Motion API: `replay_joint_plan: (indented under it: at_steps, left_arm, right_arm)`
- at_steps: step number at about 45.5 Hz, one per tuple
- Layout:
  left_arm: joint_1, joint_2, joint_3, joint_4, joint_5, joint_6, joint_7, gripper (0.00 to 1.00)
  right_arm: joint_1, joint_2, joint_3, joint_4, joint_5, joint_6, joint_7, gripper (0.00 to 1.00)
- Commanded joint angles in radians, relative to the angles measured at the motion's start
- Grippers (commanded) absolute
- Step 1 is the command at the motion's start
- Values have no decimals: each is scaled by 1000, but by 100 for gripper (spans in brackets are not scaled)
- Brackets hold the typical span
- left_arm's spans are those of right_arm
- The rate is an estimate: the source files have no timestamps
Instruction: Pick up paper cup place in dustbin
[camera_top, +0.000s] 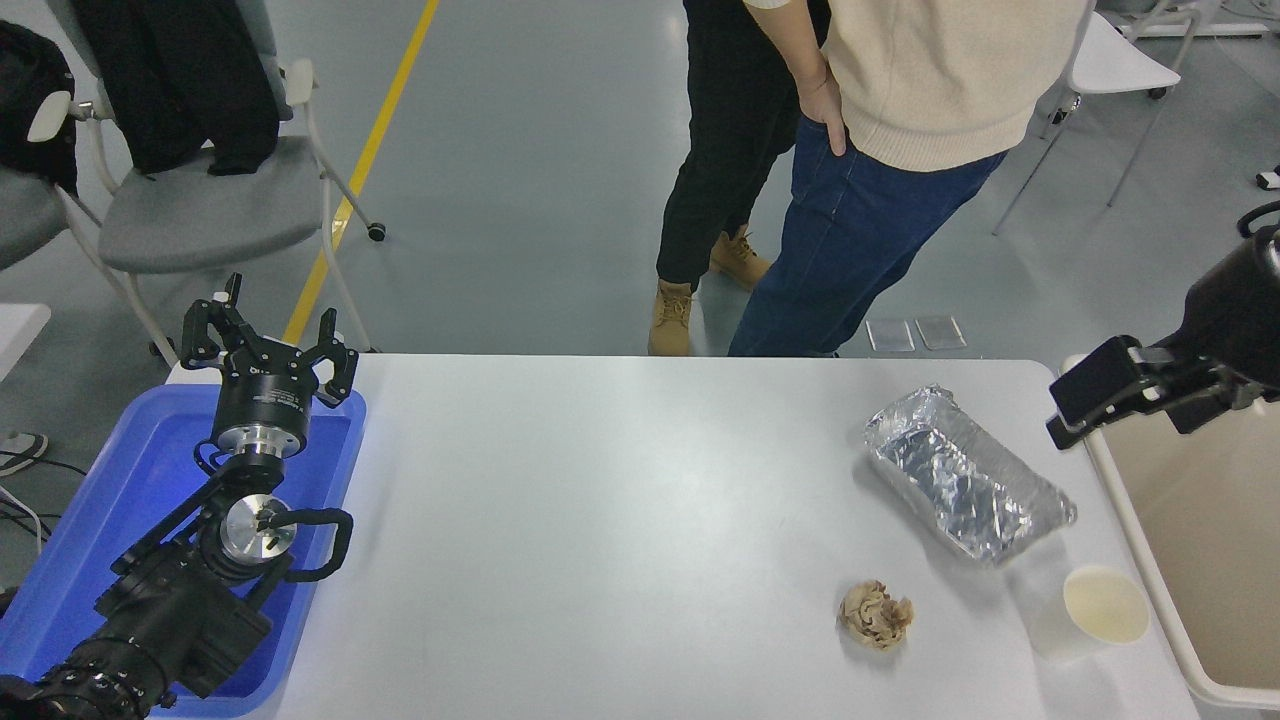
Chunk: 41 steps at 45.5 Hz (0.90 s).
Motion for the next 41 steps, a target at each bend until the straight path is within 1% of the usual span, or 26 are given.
replay_joint_plan:
  at_steps: [1,6,11,20,25,29,37,41]
  left_arm:
    - [1,0,0,0,0,0,-1,99]
    - [1,0,1,0,0,0,-1,99]
    - [1,0,0,0,0,0,-1,99]
    - [1,0,0,0,0,0,-1,99]
    - [1,0,0,0,0,0,-1,99]
    - [1,0,0,-1,0,0,-1,99]
    - [1,0,0,0,0,0,-2,99]
    - [1,0,0,0,0,0,-2,99]
  right_arm:
    - [-226,-149,3,-101,-191,-149,3,100]
    - [-370,-184,99,-146,-231,-213,6,100]
    - [-511,-214,233,-175,-244,-222,6,100]
    - [-759,-260,415,-241,-355,-250,6,100]
    - [-927,-258,552,-307,-418,-265,6,100]
    - [-1013,-252,621,-352,-442,-281,6,100]
    - [-1086,-228,636,-410,-444,-348,4,100]
    - [-1123,-194,636,-444,-444,-385,4,100]
